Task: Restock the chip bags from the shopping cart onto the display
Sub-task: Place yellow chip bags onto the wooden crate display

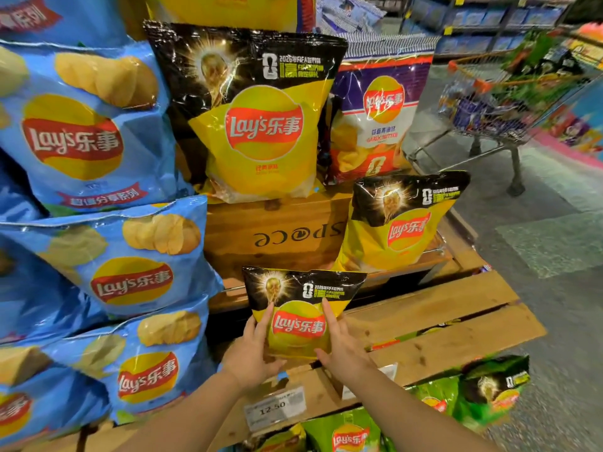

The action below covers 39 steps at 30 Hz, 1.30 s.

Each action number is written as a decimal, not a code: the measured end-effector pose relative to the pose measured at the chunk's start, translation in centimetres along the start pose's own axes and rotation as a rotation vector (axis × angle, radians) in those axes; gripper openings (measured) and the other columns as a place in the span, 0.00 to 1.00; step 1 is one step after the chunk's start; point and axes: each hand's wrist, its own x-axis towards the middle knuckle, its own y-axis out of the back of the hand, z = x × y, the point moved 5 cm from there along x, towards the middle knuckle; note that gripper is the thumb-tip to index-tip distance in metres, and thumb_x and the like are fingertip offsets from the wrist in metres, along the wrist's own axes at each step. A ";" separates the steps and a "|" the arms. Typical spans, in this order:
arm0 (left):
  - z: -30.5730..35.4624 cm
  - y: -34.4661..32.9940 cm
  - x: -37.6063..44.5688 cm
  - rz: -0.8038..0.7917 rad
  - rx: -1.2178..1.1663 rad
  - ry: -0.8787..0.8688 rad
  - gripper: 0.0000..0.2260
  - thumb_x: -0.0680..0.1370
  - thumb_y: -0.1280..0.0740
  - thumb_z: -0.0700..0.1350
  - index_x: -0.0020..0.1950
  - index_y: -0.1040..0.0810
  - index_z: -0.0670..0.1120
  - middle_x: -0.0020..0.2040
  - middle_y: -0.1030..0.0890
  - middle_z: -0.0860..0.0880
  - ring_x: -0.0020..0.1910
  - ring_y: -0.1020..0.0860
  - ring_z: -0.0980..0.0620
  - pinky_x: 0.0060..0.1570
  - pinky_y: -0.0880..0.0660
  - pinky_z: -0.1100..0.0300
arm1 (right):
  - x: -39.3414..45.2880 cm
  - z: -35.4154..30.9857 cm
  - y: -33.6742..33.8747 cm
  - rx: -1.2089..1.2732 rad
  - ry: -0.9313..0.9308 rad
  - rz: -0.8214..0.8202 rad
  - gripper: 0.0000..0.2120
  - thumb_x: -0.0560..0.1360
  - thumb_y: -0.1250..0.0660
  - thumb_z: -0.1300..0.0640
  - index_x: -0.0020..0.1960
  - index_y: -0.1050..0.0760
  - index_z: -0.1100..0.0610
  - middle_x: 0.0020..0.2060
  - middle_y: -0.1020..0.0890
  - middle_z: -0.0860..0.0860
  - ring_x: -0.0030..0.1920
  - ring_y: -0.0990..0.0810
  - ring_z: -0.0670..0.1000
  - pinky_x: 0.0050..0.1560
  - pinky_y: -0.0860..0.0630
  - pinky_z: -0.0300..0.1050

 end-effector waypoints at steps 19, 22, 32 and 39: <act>11.0 13.2 -5.3 0.400 0.143 -0.247 0.48 0.75 0.33 0.53 0.61 0.76 0.75 0.63 0.30 0.42 0.56 0.24 0.44 0.52 0.25 0.51 | -4.1 -7.2 11.4 0.045 0.301 0.299 0.44 0.77 0.35 0.52 0.62 0.74 0.36 0.74 0.41 0.53 0.69 0.32 0.54 0.61 0.29 0.49; 11.4 15.2 -4.2 0.460 0.129 -0.279 0.49 0.75 0.31 0.52 0.62 0.75 0.75 0.66 0.32 0.41 0.58 0.25 0.41 0.52 0.24 0.49 | -3.5 -8.5 13.2 0.058 0.351 0.337 0.45 0.77 0.34 0.52 0.62 0.73 0.34 0.75 0.42 0.52 0.68 0.32 0.54 0.61 0.29 0.49; 8.9 14.5 -0.9 0.337 0.320 -0.091 0.45 0.77 0.37 0.58 0.60 0.81 0.68 0.63 0.30 0.44 0.54 0.24 0.47 0.49 0.25 0.56 | 0.5 -8.7 12.4 -0.063 0.233 0.193 0.46 0.78 0.36 0.53 0.68 0.74 0.33 0.78 0.53 0.51 0.66 0.28 0.54 0.56 0.24 0.47; 8.9 13.5 -3.3 0.630 0.166 0.015 0.50 0.67 0.23 0.52 0.76 0.56 0.57 0.68 0.36 0.36 0.60 0.27 0.35 0.50 0.24 0.44 | -1.2 -8.6 11.1 -0.171 0.173 0.347 0.45 0.78 0.36 0.51 0.72 0.72 0.38 0.75 0.68 0.53 0.76 0.47 0.57 0.71 0.35 0.51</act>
